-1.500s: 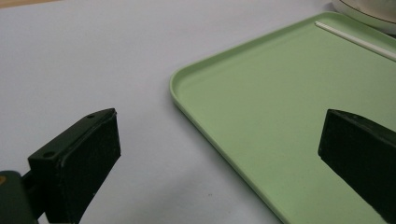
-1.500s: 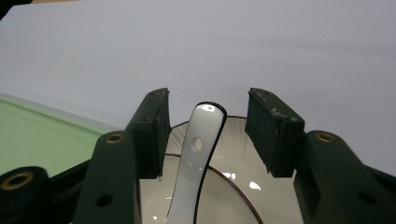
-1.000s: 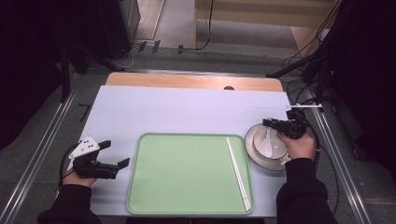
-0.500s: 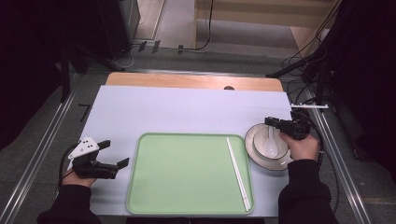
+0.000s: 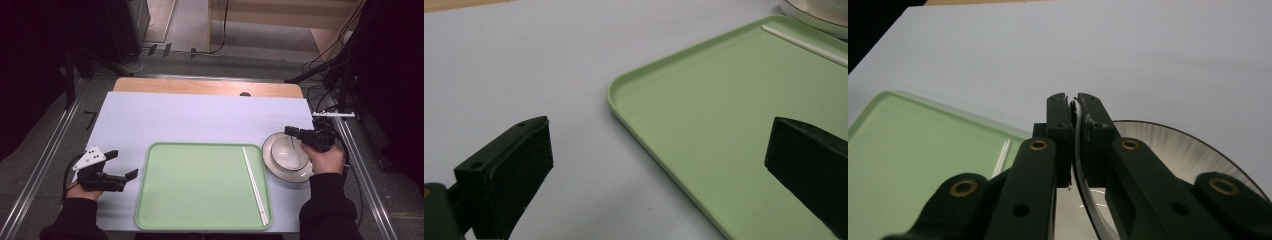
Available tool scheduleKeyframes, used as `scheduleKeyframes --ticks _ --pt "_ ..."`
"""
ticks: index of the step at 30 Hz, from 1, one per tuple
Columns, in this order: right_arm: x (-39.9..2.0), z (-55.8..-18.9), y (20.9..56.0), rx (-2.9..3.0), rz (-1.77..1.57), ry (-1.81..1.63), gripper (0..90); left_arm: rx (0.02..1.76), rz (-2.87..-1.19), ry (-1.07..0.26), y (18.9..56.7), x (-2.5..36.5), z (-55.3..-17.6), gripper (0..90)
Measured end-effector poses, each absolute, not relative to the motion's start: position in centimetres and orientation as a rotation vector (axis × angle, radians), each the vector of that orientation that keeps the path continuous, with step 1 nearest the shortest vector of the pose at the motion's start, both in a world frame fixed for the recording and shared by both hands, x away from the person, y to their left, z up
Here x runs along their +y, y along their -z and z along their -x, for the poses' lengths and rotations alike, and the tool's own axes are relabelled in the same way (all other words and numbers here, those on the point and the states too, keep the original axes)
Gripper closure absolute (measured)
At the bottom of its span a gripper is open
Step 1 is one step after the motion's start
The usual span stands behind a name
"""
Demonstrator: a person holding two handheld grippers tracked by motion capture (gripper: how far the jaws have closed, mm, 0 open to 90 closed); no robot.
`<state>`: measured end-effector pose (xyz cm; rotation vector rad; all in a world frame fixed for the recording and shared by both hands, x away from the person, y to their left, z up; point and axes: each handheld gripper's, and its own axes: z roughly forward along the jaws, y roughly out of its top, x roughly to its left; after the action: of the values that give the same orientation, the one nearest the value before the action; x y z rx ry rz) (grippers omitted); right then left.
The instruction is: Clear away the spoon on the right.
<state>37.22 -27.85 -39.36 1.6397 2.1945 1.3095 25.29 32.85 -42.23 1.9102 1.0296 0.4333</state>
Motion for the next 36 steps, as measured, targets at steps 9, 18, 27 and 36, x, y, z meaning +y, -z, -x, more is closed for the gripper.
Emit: scheduleKeyframes --ticks 9,18,27,36 --pt "-28.0 -36.7 38.2 2.177 -1.633 -1.328 86.3 1.030 -1.909 -0.433 42.2 32.8 -25.3 0.0" --pt "-28.5 -36.1 36.9 2.147 -1.634 -1.363 86.3 1.028 -1.909 -0.432 42.2 32.9 -25.3 0.0" --pt "-28.2 -35.2 35.1 2.145 -1.584 -1.385 86.4 1.028 -1.909 -0.432 42.2 32.9 -25.3 0.0" --pt "-27.8 -34.3 33.6 2.156 -1.556 -1.420 86.4 1.024 -1.908 -0.431 42.2 32.9 -25.3 0.0"
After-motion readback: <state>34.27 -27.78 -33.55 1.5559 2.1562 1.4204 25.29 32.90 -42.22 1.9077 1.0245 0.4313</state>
